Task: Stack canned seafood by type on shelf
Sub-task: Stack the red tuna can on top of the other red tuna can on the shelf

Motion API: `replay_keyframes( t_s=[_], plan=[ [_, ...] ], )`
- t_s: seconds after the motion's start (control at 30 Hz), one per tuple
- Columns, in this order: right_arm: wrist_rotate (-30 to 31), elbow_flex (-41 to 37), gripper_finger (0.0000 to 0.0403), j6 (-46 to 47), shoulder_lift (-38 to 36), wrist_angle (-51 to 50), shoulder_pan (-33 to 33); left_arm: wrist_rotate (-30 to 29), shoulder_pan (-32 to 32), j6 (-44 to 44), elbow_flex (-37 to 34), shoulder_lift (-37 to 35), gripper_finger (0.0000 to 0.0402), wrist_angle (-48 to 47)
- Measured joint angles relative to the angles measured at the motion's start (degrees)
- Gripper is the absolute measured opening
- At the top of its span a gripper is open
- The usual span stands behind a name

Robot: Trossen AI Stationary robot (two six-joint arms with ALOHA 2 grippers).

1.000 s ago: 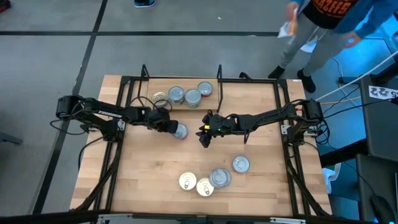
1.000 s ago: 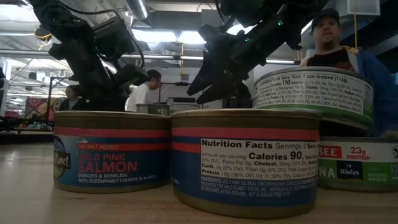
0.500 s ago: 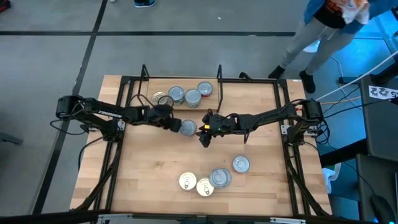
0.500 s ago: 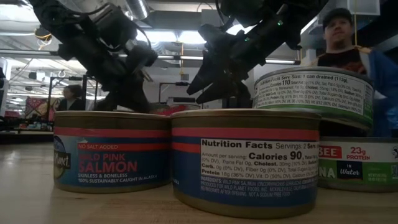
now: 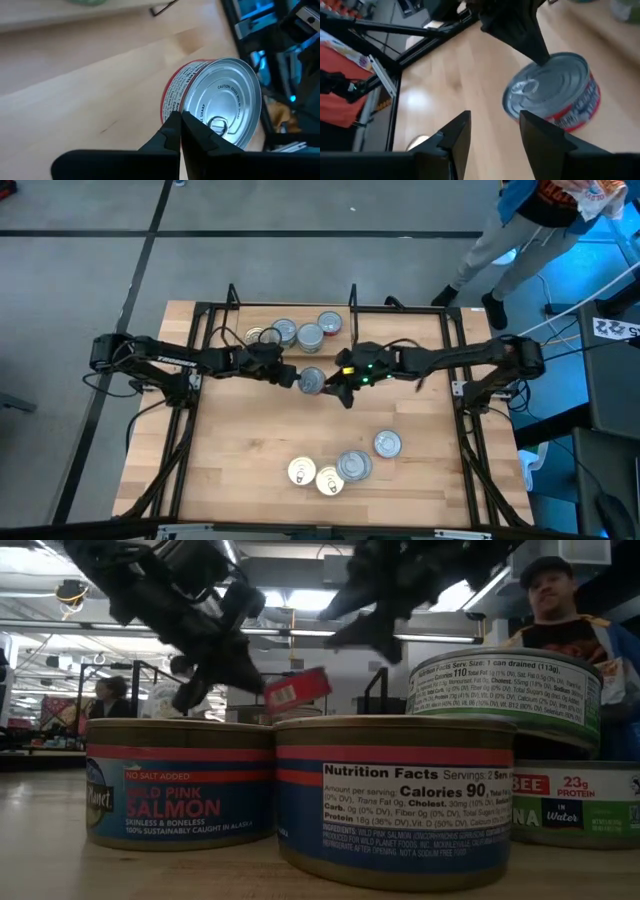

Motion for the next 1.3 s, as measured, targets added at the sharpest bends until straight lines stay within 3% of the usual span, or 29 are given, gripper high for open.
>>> replay_keyframes(
  t_s=[0.4,0.83,1.0,1.3],
  plan=[
    [11.2,0.0,0.017,-8.4,-14.2,-14.3,0.1,1.5,8.1,3.3,12.5,0.0,0.0,-1.0],
    [14.3,0.0,0.017,-10.3,-15.1,-17.8,0.0,2.0,21.7,8.1,24.4,1.0,0.0,-7.4],
    [14.3,0.0,0.017,-10.3,-15.1,-17.7,0.0,4.7,24.8,6.6,26.6,5.8,0.0,-9.2],
    [14.3,0.0,0.017,-10.9,-15.1,-17.7,0.0,12.1,28.5,5.0,35.4,20.7,0.0,-11.2]
  ],
)
